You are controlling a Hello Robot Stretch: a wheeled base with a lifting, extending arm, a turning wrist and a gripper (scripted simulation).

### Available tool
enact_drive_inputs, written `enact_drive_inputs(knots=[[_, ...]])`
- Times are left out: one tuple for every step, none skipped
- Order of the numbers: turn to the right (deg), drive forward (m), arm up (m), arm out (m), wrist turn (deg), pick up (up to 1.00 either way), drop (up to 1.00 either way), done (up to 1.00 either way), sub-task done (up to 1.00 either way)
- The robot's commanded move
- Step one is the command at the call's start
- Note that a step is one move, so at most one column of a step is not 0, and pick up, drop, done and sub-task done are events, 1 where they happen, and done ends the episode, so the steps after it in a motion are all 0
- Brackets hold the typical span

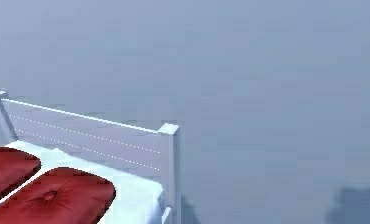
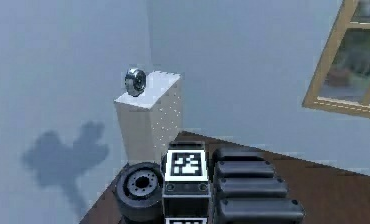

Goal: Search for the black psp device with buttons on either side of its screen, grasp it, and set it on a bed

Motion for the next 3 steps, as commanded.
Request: enact_drive_inputs(knots=[[0.0,0.25,0.00,0.00,0.0,0.00,0.00,0.00,0.00],[15.0,0.00,0.00,0.00,0.0,0.00,0.00,0.00,0.00],[-6.0,0.00,0.00,0.00,0.0,0.00,0.00,0.00,0.00]])
